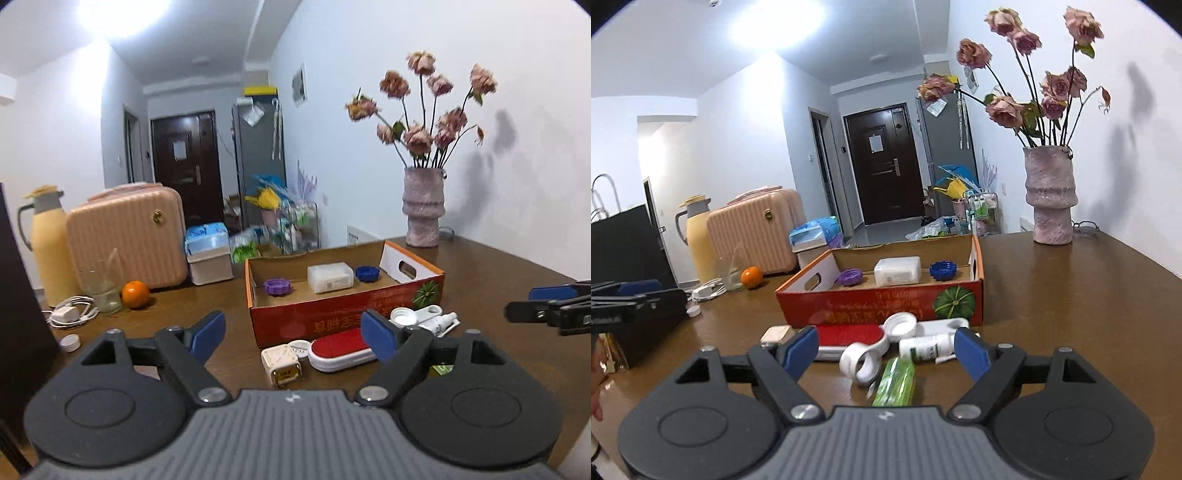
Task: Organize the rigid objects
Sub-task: 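Withdraw both tools from the box back over the table, then grasp the white tape roll with the left tool while the right tool grasps the white bottle cap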
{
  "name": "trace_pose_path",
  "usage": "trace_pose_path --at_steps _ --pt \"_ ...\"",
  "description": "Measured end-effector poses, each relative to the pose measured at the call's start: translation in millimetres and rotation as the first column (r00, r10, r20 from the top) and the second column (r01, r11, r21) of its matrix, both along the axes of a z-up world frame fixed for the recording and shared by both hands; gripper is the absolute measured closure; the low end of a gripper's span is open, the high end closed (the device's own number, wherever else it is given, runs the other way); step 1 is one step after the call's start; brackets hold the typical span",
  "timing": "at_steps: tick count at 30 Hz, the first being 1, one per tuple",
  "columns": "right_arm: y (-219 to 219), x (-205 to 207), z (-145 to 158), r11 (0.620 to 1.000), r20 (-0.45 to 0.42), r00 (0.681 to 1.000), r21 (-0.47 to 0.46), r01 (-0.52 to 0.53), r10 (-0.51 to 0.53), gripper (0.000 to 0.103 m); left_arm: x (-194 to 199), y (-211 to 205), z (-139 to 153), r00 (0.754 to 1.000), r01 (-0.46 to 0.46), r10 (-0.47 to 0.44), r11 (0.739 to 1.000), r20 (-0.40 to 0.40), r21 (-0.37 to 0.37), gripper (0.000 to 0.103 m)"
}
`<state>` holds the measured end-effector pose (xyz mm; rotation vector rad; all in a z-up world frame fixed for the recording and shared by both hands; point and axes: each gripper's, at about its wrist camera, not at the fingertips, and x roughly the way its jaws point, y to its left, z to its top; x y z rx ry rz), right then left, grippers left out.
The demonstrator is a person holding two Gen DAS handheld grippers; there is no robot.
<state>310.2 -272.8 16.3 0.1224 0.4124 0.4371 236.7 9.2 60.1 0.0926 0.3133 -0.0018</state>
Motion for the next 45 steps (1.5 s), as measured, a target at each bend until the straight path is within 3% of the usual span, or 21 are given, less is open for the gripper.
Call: trace_pose_path --at_steps 5,8,10,12,14,16,19,24,31,34,39,45 --pt "15.9 -35.2 5.4 0.998 0.08 0.996 -0.06 -0.032 0.037 0.02 -29.7 2.6 1.2 0.999 -0.042 0.042 0.998 0.009 -0.036 0.018" --pt "17.3 -61.6 5.3 0.995 0.145 0.986 -0.062 -0.073 0.081 0.016 -34.7 -2.1 -2.2 0.998 -0.066 0.066 0.998 -0.009 0.006 0.018" --pt "18.4 -66.2 4.8 0.993 0.114 0.987 -0.063 -0.105 0.111 0.016 -43.1 -3.3 -6.7 0.998 -0.064 0.064 0.998 0.008 0.005 0.018" --pt "24.1 -65.6 8.1 0.988 0.079 0.991 -0.122 -0.096 0.106 0.016 -54.5 0.4 -14.3 0.998 -0.035 0.037 0.998 0.045 -0.045 0.015" --pt "29.8 -73.5 11.5 0.981 0.117 0.989 -0.182 -0.067 0.089 0.016 -57.3 2.9 -24.7 1.0 -0.012 0.013 0.997 0.011 -0.081 0.014" --pt "31.0 -79.9 11.9 0.983 0.139 0.987 -0.175 -0.051 0.076 0.016 -55.1 1.6 -32.6 1.0 -0.005 0.003 0.997 -0.025 -0.071 0.014" --pt "34.3 -81.7 2.7 0.99 0.121 0.992 -0.141 -0.027 0.044 0.017 -57.3 0.6 -39.6 1.0 0.002 -0.004 0.999 -0.028 -0.053 0.014" --pt "49.7 -68.1 -15.3 0.984 0.07 0.997 -0.177 -0.025 0.038 0.023 -49.9 4.1 -47.9 0.998 0.006 -0.01 0.997 -0.055 -0.083 0.016" --pt "53.2 -26.9 -41.0 0.979 -0.003 1.0 -0.203 -0.022 0.022 0.035 -2.7 -10.8 -68.8 0.987 0.058 -0.064 0.997 -0.147 -0.044 0.024" --pt "49.0 -5.3 -50.8 0.98 -0.027 1.0 -0.2 -0.011 0.005 0.037 32.1 -29.7 -78.9 0.975 0.128 -0.133 0.991 -0.177 -0.039 0.027" --pt "37.3 39.8 -55.6 0.983 -0.052 0.998 -0.181 0.011 -0.021 0.04 103.8 -58.1 -94.8 0.949 0.192 -0.207 0.978 -0.239 -0.086 0.039" --pt "27.0 100.5 -51.3 0.983 -0.075 0.997 -0.184 0.001 -0.015 0.043 156.1 -76.5 -106.7 0.93 0.214 -0.246 0.967 -0.274 -0.14 0.053"
